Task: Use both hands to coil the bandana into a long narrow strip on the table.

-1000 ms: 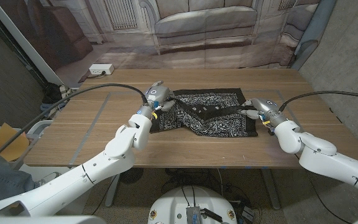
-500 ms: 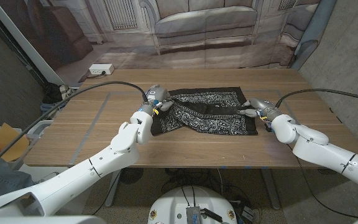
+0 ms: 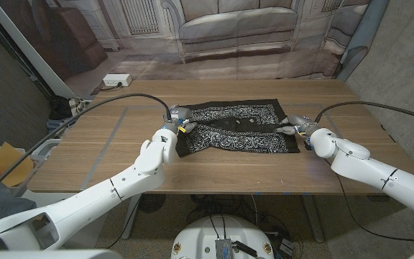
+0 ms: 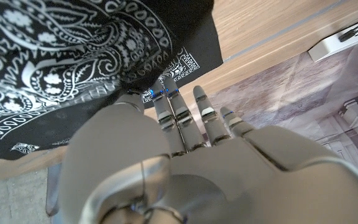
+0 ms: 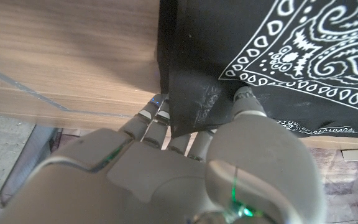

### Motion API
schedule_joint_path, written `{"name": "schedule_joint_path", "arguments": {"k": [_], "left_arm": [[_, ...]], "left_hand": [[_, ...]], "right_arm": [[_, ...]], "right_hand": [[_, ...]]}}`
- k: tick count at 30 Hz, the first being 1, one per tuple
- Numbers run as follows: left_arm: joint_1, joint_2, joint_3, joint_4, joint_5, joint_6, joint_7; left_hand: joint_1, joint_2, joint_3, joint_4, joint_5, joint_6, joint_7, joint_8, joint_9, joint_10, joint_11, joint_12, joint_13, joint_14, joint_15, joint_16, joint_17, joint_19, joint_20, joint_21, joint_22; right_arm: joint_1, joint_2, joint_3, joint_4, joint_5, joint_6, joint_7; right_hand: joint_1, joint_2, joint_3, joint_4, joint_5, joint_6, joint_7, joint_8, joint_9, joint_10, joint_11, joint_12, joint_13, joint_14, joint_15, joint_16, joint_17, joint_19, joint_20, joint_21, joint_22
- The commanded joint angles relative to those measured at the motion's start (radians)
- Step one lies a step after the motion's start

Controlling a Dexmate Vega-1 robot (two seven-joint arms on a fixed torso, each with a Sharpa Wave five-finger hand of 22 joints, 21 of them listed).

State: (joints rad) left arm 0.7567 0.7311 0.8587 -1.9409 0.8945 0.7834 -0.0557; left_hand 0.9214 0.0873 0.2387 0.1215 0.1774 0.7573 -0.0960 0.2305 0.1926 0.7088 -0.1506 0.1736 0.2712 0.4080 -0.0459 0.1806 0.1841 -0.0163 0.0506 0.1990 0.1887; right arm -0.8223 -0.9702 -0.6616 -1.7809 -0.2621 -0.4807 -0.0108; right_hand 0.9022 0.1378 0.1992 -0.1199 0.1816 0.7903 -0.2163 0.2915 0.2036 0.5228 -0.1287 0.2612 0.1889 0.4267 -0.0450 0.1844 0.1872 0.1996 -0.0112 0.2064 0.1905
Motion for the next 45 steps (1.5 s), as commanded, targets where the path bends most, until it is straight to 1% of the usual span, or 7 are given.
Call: {"name": "schedule_joint_path", "arguments": {"k": [1,6,15,21,28,36,45], "left_arm": [[-0.041,0.012,0.066,-0.007,0.134,0.079,-0.131],[-0.021,0.016,0.051,-0.032,0.167,0.090,-0.138],[0.035,0.004,0.015,-0.061,0.213,0.110,-0.089],[0.076,-0.002,-0.012,-0.085,0.216,0.122,-0.046],[0.110,-0.003,-0.030,-0.109,0.222,0.137,-0.031],[0.192,-0.003,-0.070,-0.170,0.194,0.128,0.089],[0.278,-0.010,-0.093,-0.174,0.130,0.072,0.279]], "left_hand": [[-0.017,-0.016,-0.017,0.001,0.008,-0.148,0.001,-0.043,0.009,-0.198,0.037,-0.001,-0.015,-0.093,-0.006,-0.002,0.006,-0.052,0.012,-0.002,0.003],[-0.041,-0.018,-0.031,0.004,0.011,-0.316,0.022,-0.058,0.013,-0.361,0.068,0.002,-0.029,-0.191,0.022,-0.004,0.008,-0.099,0.023,-0.002,0.004],[-0.065,-0.021,-0.049,0.001,0.014,-0.510,0.053,-0.059,0.015,-0.502,0.087,0.009,-0.042,-0.292,0.048,-0.002,0.008,-0.149,0.025,0.000,0.005],[-0.075,-0.047,-0.068,-0.006,0.013,-0.569,0.078,-0.054,0.012,-0.523,0.086,0.017,-0.047,-0.311,0.043,0.003,0.006,-0.155,0.012,0.004,0.005],[-0.100,-0.063,-0.090,-0.001,0.017,-0.649,0.144,-0.056,0.008,-0.583,0.127,0.012,-0.056,-0.341,0.066,0.002,0.006,-0.165,0.026,0.006,0.005],[-0.107,-0.071,-0.098,-0.001,0.018,-0.671,0.142,-0.054,0.007,-0.587,0.127,0.016,-0.058,-0.343,0.064,0.005,0.005,-0.167,0.031,0.007,0.005],[-0.090,-0.116,-0.123,-0.029,0.026,-0.585,0.092,-0.011,0.004,-0.496,0.080,0.052,-0.066,-0.277,0.016,0.026,-0.001,-0.143,0.023,0.018,0.003]], "right_arm": [[0.006,-0.045,-0.023,-0.040,-0.012,-0.055,0.039],[-0.027,-0.086,0.001,-0.103,-0.009,-0.060,0.028],[-0.081,-0.114,0.027,-0.154,-0.064,-0.020,-0.083],[-0.111,-0.109,0.036,-0.158,-0.126,0.008,-0.165],[-0.150,-0.101,0.070,-0.177,-0.124,0.018,-0.219],[-0.276,-0.118,0.140,-0.252,-0.114,0.027,-0.376],[-0.372,-0.138,0.148,-0.316,-0.168,0.008,-0.463]], "right_hand": [[-0.012,-0.022,0.004,-0.007,-0.002,-0.087,0.003,-0.041,0.005,-0.044,0.018,-0.018,0.005,-0.042,-0.003,-0.009,-0.001,-0.017,0.012,-0.005,0.003],[-0.012,-0.028,0.005,-0.011,0.000,-0.108,0.005,-0.052,0.008,-0.068,0.027,-0.028,0.006,-0.065,0.005,-0.012,-0.001,-0.029,0.021,-0.007,0.003],[-0.044,-0.040,-0.005,0.000,0.000,-0.210,0.028,-0.093,0.014,-0.124,0.037,-0.045,0.009,-0.118,0.024,-0.008,0.002,-0.038,0.035,-0.003,0.003],[-0.109,-0.085,-0.048,0.013,0.011,-0.375,0.043,-0.115,0.015,-0.210,0.058,-0.058,0.012,-0.232,0.077,-0.012,-0.002,0.027,0.160,0.017,0.000],[-0.139,-0.102,-0.069,0.018,0.018,-0.531,0.092,-0.123,0.010,-0.274,0.088,-0.064,0.012,-0.264,0.097,-0.007,-0.004,0.036,0.193,0.013,-0.001],[-0.143,-0.114,-0.076,0.014,0.022,-0.527,0.092,-0.104,0.008,-0.259,0.092,-0.050,0.012,-0.251,0.076,0.001,-0.006,0.068,0.210,0.020,-0.001],[-0.136,-0.119,-0.078,0.007,0.025,-0.515,0.084,-0.095,0.007,-0.239,0.068,-0.040,0.011,-0.241,0.054,0.003,-0.008,0.079,0.209,0.020,-0.002]]}}
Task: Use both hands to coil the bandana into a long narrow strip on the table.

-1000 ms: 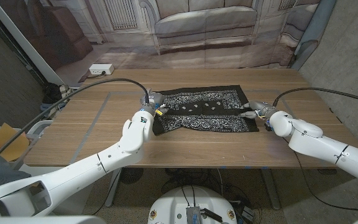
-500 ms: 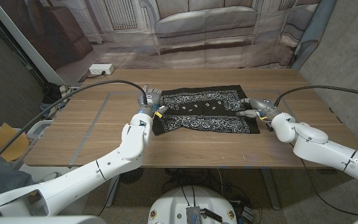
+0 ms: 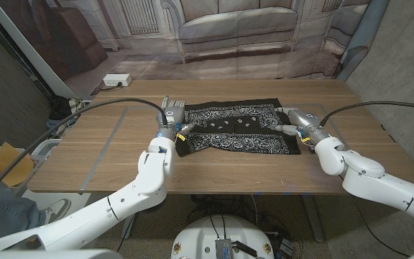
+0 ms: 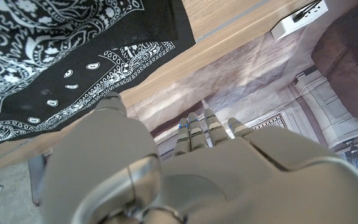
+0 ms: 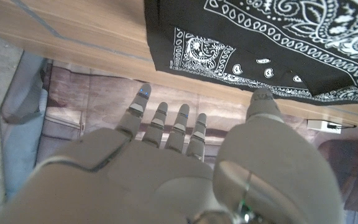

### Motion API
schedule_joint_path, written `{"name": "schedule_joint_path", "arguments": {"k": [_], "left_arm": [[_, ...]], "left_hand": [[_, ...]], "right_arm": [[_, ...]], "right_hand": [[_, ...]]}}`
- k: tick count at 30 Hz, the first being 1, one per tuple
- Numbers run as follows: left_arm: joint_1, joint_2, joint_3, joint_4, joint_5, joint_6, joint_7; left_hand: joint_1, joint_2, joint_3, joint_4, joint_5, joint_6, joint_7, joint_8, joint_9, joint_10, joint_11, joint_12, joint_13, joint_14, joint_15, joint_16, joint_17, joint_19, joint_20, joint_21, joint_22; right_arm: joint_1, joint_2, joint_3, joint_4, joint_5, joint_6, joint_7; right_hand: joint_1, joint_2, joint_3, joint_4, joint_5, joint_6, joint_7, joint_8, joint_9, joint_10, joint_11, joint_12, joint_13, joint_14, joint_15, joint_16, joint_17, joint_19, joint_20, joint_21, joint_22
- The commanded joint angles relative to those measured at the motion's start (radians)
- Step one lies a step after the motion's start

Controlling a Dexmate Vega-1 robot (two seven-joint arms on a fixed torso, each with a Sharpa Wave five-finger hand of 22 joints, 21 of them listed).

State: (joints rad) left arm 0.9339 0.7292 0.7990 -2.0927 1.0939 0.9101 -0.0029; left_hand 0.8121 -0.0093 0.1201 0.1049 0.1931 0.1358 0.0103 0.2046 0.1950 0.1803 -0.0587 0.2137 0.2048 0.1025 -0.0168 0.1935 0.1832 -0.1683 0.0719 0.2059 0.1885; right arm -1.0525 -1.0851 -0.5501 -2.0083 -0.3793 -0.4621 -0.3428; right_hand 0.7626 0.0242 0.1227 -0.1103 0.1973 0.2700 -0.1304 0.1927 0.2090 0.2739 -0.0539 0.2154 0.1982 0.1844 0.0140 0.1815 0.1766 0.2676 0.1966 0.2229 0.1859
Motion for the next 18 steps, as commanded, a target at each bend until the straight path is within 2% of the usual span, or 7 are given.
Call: {"name": "schedule_joint_path", "arguments": {"k": [1,3,7,9,14,17,18], "left_arm": [[0.107,-0.009,-0.033,-0.018,-0.077,-0.061,0.241],[0.118,-0.011,-0.030,-0.012,-0.085,-0.068,0.263],[0.134,-0.017,-0.021,-0.009,-0.101,-0.072,0.287],[0.140,-0.022,-0.016,-0.003,-0.105,-0.073,0.302],[0.144,-0.030,0.016,0.023,-0.079,-0.065,0.328],[0.145,-0.026,0.027,0.028,-0.072,-0.065,0.318],[0.143,-0.032,0.039,0.047,-0.058,-0.060,0.326]], "left_hand": [[0.022,-0.021,-0.005,-0.015,0.011,0.037,-0.014,0.015,0.001,0.037,-0.013,0.014,0.000,0.031,-0.014,0.013,0.000,0.012,0.003,0.012,0.003],[0.038,-0.028,-0.005,-0.026,0.013,0.048,-0.018,0.018,0.001,0.051,-0.024,0.016,-0.001,0.041,-0.023,0.013,-0.001,0.020,0.009,0.014,0.002],[0.061,-0.041,-0.007,-0.044,0.017,0.064,-0.032,0.022,0.000,0.068,-0.027,0.020,-0.002,0.049,-0.025,0.012,-0.002,0.021,0.013,0.013,0.001],[0.072,-0.048,-0.008,-0.051,0.019,0.074,-0.035,0.024,0.000,0.085,-0.038,0.024,-0.002,0.056,-0.027,0.013,-0.002,0.024,0.014,0.013,0.001],[0.091,-0.055,-0.010,-0.064,0.024,0.118,-0.049,0.037,0.000,0.131,-0.044,0.036,-0.003,0.080,-0.032,0.017,-0.002,0.028,0.015,0.013,0.001],[0.101,-0.053,-0.008,-0.069,0.026,0.129,-0.055,0.039,0.000,0.139,-0.053,0.036,-0.003,0.083,-0.034,0.016,-0.002,0.028,0.014,0.012,0.001],[0.108,-0.051,-0.005,-0.072,0.027,0.132,-0.056,0.040,0.000,0.143,-0.053,0.037,-0.003,0.083,-0.029,0.016,-0.002,0.027,0.017,0.011,0.001]], "right_arm": [[-0.145,-0.024,0.028,-0.089,-0.067,-0.011,-0.134],[-0.147,-0.023,0.011,-0.090,-0.098,-0.018,-0.130],[-0.155,-0.020,-0.009,-0.096,-0.131,-0.035,-0.109],[-0.164,-0.014,-0.007,-0.095,-0.118,-0.030,-0.106],[-0.171,0.011,-0.015,-0.084,-0.116,-0.042,-0.104],[-0.170,0.024,-0.037,-0.071,-0.156,-0.054,-0.120],[-0.166,0.033,-0.061,-0.052,-0.201,-0.053,-0.143]], "right_hand": [[0.004,-0.007,-0.002,-0.003,0.010,0.004,-0.002,0.004,0.001,0.008,-0.011,0.005,0.002,0.001,-0.003,0.005,0.002,0.011,0.002,0.003,0.003],[0.005,-0.007,-0.001,-0.004,0.010,0.004,-0.003,0.004,0.001,0.006,-0.012,0.005,0.002,0.000,-0.004,0.005,0.002,0.011,0.002,0.003,0.003],[0.010,-0.009,-0.001,-0.007,0.012,0.001,-0.006,0.003,0.001,0.005,-0.020,0.005,0.002,-0.001,-0.008,0.004,0.002,0.018,0.003,0.005,0.003],[0.015,-0.011,-0.001,-0.011,0.013,0.001,-0.007,0.004,0.000,0.006,-0.021,0.006,0.001,0.001,-0.012,0.004,0.002,0.023,0.001,0.006,0.003],[0.023,-0.017,-0.001,-0.017,0.017,0.006,-0.008,0.007,0.000,0.018,-0.026,0.011,0.001,0.016,-0.023,0.009,0.001,0.035,-0.002,0.008,0.003],[0.024,-0.020,-0.003,-0.018,0.018,0.011,-0.008,0.010,0.000,0.033,-0.025,0.018,0.001,0.023,-0.026,0.010,0.002,0.035,-0.003,0.007,0.003],[0.024,-0.021,-0.003,-0.018,0.019,0.012,-0.008,0.010,-0.001,0.036,-0.027,0.019,0.001,0.025,-0.028,0.011,0.002,0.032,-0.007,0.005,0.003]]}}
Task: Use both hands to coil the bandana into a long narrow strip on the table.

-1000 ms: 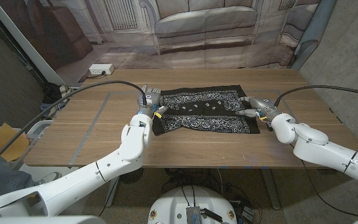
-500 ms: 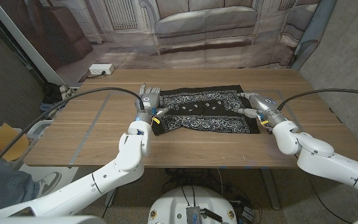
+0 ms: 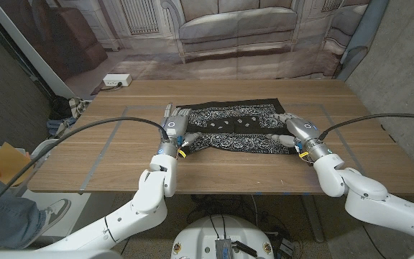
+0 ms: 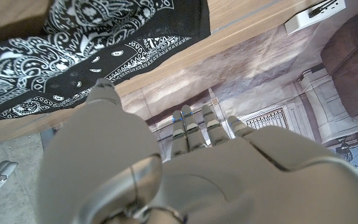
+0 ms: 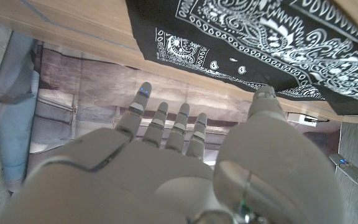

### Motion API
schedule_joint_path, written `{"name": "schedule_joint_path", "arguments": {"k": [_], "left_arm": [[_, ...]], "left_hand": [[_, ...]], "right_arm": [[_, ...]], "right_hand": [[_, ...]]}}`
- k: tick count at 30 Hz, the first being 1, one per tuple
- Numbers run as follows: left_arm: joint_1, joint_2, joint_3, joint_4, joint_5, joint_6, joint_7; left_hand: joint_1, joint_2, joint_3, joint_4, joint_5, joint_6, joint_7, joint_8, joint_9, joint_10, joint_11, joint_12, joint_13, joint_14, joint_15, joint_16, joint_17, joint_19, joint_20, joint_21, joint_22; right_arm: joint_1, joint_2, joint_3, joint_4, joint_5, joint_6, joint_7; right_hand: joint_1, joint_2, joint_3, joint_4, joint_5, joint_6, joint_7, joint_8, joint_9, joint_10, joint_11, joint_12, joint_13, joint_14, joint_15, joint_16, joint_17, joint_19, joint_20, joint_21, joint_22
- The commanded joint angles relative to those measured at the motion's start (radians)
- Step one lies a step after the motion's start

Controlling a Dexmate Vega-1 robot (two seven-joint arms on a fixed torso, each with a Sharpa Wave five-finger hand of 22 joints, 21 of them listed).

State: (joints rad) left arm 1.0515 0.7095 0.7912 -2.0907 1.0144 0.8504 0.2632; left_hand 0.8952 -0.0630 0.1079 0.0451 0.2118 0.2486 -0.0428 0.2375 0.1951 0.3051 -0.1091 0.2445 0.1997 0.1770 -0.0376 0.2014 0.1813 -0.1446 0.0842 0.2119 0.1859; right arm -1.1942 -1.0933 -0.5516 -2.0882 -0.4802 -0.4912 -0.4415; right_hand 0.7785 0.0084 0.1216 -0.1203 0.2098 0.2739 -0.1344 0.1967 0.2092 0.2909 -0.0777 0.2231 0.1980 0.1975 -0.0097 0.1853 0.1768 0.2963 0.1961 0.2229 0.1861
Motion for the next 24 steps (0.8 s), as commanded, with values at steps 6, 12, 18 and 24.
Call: {"name": "schedule_joint_path", "arguments": {"k": [6,12,18,24], "left_arm": [[0.029,-0.044,0.051,0.114,0.006,-0.017,0.137],[0.026,-0.068,0.046,0.157,-0.040,-0.034,0.193],[0.008,-0.082,0.053,0.199,-0.081,-0.068,0.239],[-0.022,-0.102,0.065,0.263,-0.118,-0.127,0.303]], "left_hand": [[0.089,0.030,0.032,-0.042,0.013,0.063,-0.019,0.015,0.001,0.069,-0.016,0.014,0.004,0.033,-0.011,0.013,0.002,0.009,0.016,0.006,0.004],[0.108,0.035,0.037,-0.052,0.011,0.095,-0.016,0.022,0.001,0.099,-0.010,0.017,0.004,0.055,-0.015,0.016,0.001,0.028,0.007,0.011,0.003],[0.108,0.035,0.034,-0.052,0.009,0.122,-0.021,0.028,0.001,0.121,-0.019,0.019,0.004,0.074,-0.016,0.019,0.001,0.040,0.001,0.014,0.003],[0.109,0.038,0.032,-0.053,0.007,0.160,-0.020,0.036,0.002,0.156,-0.029,0.024,0.003,0.101,-0.024,0.024,0.001,0.061,-0.008,0.019,0.002]], "right_arm": [[-0.017,0.056,-0.097,0.068,-0.169,-0.009,-0.059],[-0.022,0.066,-0.099,0.083,-0.176,-0.011,-0.049],[-0.015,0.078,-0.104,0.099,-0.181,-0.022,-0.032],[0.008,0.091,-0.116,0.129,-0.191,-0.003,-0.026]], "right_hand": [[0.015,-0.007,-0.002,-0.012,0.010,0.015,-0.017,0.009,-0.001,0.029,-0.016,0.015,0.001,0.017,-0.013,0.006,0.001,-0.010,-0.025,-0.003,0.003],[0.027,-0.003,0.002,-0.016,0.014,0.006,-0.021,0.006,-0.001,0.019,-0.021,0.011,0.001,0.012,-0.012,0.002,0.001,-0.015,-0.021,-0.006,0.003],[0.036,-0.001,0.005,-0.020,0.017,0.007,-0.023,0.007,-0.001,0.018,-0.023,0.011,0.001,0.013,-0.015,0.002,0.001,-0.014,-0.021,-0.006,0.003],[0.049,0.001,0.010,-0.025,0.020,0.010,-0.026,0.008,-0.001,0.022,-0.030,0.013,0.000,0.019,-0.021,0.003,0.001,-0.010,-0.029,-0.005,0.003]]}}
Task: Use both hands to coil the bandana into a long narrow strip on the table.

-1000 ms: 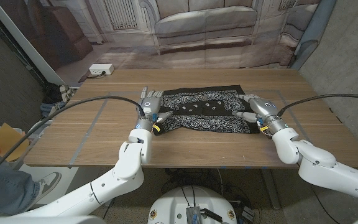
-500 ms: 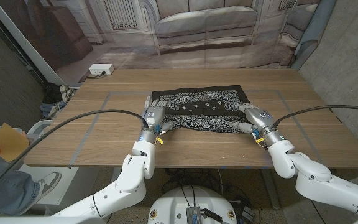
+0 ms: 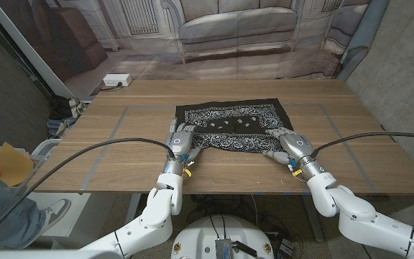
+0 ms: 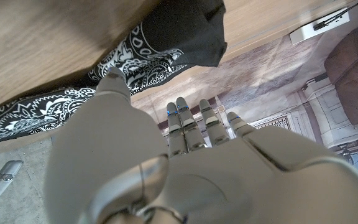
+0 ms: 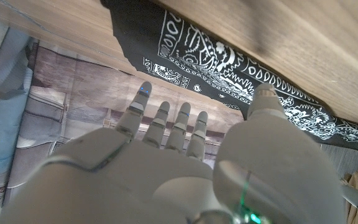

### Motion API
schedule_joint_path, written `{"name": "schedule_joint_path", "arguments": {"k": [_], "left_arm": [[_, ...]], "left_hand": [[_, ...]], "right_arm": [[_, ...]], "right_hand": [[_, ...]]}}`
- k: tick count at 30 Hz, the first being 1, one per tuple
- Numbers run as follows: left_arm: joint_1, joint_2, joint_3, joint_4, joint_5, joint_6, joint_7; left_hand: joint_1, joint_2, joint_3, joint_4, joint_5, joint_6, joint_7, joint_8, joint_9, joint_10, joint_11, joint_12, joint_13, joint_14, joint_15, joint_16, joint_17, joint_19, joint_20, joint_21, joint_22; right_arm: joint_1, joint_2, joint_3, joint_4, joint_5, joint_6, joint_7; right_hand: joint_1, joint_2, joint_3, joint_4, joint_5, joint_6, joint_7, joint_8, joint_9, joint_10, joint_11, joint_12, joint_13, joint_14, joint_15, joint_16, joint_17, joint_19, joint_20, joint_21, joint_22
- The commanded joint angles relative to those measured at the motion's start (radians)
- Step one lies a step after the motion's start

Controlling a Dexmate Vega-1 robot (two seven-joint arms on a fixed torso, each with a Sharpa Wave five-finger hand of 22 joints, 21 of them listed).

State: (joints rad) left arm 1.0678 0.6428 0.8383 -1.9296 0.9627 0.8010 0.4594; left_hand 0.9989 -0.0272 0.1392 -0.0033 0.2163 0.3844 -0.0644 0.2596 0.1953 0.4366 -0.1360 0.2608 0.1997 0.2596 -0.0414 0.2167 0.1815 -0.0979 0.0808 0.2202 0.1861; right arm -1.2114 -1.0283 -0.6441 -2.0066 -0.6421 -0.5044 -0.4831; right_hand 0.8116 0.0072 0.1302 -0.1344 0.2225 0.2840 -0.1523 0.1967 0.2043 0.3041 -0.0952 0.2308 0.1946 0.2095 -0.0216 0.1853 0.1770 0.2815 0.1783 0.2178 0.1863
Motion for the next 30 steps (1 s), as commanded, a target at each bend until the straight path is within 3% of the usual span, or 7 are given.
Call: {"name": "schedule_joint_path", "arguments": {"k": [1,19,23,24,27,29,30], "left_arm": [[-0.043,-0.037,0.020,0.111,-0.071,-0.085,0.115],[-0.080,-0.063,0.036,0.181,-0.132,-0.121,0.183],[-0.086,-0.066,0.040,0.194,-0.141,-0.129,0.198],[-0.086,-0.068,0.040,0.197,-0.145,-0.131,0.204],[-0.089,-0.074,0.039,0.210,-0.151,-0.135,0.224],[-0.090,-0.079,0.038,0.219,-0.157,-0.141,0.245],[-0.090,-0.081,0.036,0.224,-0.161,-0.145,0.255]], "left_hand": [[0.006,0.004,0.001,-0.004,0.002,0.035,0.004,0.016,0.002,0.029,-0.001,0.007,0.003,0.023,-0.019,0.009,0.000,0.019,-0.006,0.011,0.002],[0.023,0.024,0.009,-0.010,0.001,0.081,-0.002,0.020,0.002,0.074,-0.007,0.004,0.003,0.058,-0.022,0.009,0.000,0.038,-0.003,0.011,0.001],[0.026,0.030,0.010,-0.010,0.000,0.104,-0.006,0.024,0.003,0.099,0.009,0.006,0.003,0.076,-0.028,0.010,-0.001,0.050,-0.006,0.013,0.001],[0.025,0.038,0.012,-0.008,0.001,0.100,0.001,0.020,0.003,0.096,0.017,0.003,0.003,0.075,-0.020,0.008,0.000,0.051,0.004,0.012,0.001],[0.031,0.057,0.018,-0.007,0.001,0.149,0.000,0.031,0.004,0.141,0.009,0.009,0.003,0.103,-0.028,0.010,-0.001,0.072,-0.011,0.015,0.001],[0.046,0.072,0.027,-0.013,0.003,0.200,-0.005,0.043,0.004,0.197,-0.002,0.019,0.003,0.133,-0.042,0.012,-0.003,0.090,-0.028,0.017,0.000],[0.055,0.079,0.032,-0.017,0.003,0.232,-0.008,0.051,0.004,0.223,-0.008,0.021,0.002,0.156,-0.050,0.015,-0.004,0.107,-0.040,0.020,-0.001]], "right_arm": [[0.030,0.029,-0.027,0.055,-0.033,0.014,0.014],[0.090,0.066,-0.058,0.159,-0.056,0.083,-0.001],[0.103,0.072,-0.064,0.179,-0.060,0.104,-0.006],[0.106,0.074,-0.065,0.183,-0.060,0.108,-0.009],[0.110,0.077,-0.065,0.191,-0.060,0.122,-0.018],[0.111,0.079,-0.063,0.195,-0.060,0.128,-0.028],[0.110,0.079,-0.062,0.197,-0.058,0.132,-0.033]], "right_hand": [[0.017,0.002,0.001,-0.011,0.008,0.001,-0.009,0.009,0.004,0.010,-0.012,0.005,0.004,0.009,-0.009,0.004,0.001,0.005,-0.013,0.000,0.003],[0.043,0.013,0.010,-0.013,0.015,0.061,-0.046,0.029,0.004,0.047,-0.041,0.019,0.003,0.053,-0.030,0.014,0.003,0.034,-0.037,0.007,0.005],[0.046,0.016,0.011,-0.011,0.016,0.084,-0.054,0.036,0.004,0.059,-0.046,0.023,0.003,0.071,-0.036,0.017,0.004,0.041,-0.041,0.009,0.005],[0.046,0.017,0.011,-0.010,0.016,0.090,-0.056,0.038,0.004,0.061,-0.047,0.024,0.003,0.075,-0.038,0.019,0.005,0.043,-0.043,0.010,0.006],[0.052,0.019,0.012,-0.009,0.018,0.132,-0.064,0.050,0.004,0.087,-0.064,0.033,0.002,0.098,-0.043,0.020,0.005,0.058,-0.052,0.014,0.007],[0.058,0.022,0.014,-0.007,0.019,0.202,-0.066,0.069,0.004,0.120,-0.078,0.044,0.001,0.126,-0.058,0.021,0.005,0.070,-0.057,0.016,0.008],[0.062,0.025,0.014,-0.006,0.019,0.246,-0.068,0.080,0.005,0.147,-0.097,0.053,0.001,0.142,-0.061,0.020,0.005,0.079,-0.064,0.018,0.009]]}}
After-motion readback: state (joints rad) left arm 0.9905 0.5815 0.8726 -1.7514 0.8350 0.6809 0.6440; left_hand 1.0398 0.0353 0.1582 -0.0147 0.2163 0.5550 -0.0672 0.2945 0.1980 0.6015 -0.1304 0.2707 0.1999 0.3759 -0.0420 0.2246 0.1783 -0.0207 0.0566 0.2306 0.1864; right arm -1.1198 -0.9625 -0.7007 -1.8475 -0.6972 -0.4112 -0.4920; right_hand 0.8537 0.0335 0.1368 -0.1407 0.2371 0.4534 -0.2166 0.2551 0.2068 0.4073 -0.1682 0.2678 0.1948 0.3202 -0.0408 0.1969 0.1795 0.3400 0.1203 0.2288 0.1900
